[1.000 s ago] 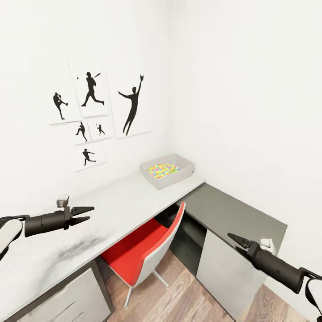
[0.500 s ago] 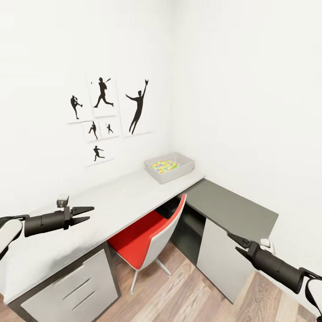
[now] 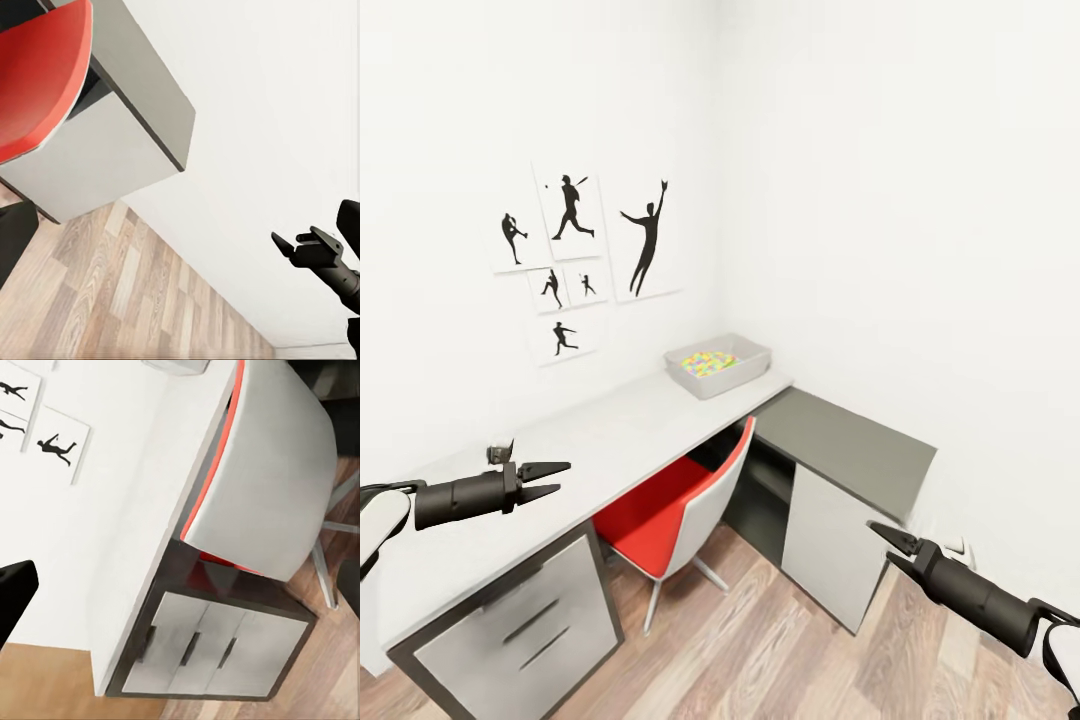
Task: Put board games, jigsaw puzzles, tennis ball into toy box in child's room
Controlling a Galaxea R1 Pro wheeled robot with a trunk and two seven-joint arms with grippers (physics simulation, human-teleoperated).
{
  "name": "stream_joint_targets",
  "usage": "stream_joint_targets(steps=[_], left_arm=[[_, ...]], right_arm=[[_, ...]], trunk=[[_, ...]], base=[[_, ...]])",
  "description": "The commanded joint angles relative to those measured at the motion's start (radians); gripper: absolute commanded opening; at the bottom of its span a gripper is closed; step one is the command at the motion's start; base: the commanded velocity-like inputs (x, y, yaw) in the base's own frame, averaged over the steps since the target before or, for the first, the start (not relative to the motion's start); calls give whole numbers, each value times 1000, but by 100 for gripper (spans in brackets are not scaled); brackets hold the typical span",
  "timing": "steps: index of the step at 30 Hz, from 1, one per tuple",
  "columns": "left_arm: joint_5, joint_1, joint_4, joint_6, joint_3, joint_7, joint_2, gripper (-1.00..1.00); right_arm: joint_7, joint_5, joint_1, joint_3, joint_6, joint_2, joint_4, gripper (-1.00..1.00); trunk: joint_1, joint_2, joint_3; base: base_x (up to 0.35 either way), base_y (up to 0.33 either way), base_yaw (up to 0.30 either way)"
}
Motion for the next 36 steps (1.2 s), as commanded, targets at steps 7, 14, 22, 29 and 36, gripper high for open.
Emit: stream_joint_targets(steps=[7,14,22,29,36], left_arm=[[-2,-1,0,2,-1,-6,1,100],[-2,-1,0,2,-1,-5,1,100],[-3,-1,0,2,-1,-5,1,100],[-2,-1,0,2,-1,-6,2,100],[-2,-1,0,3,-1,-5,2,100]], right_arm=[[8,8,-1,-1,5,1,0,100],[8,8,-1,-1,5,0,0,100],[8,8,-1,-1,5,0,0,100],[8,8,-1,-1,6,0,0,100],[8,8,-1,-1,5,0,0,100]], trunk=[[0,-2,-2],[0,-2,-2],[0,-2,-2],[0,-2,-2],[0,-2,-2]], base=[[-219,122,-272],[-215,155,-278],[-205,164,-279],[-192,220,-279],[-131,258,-279]])
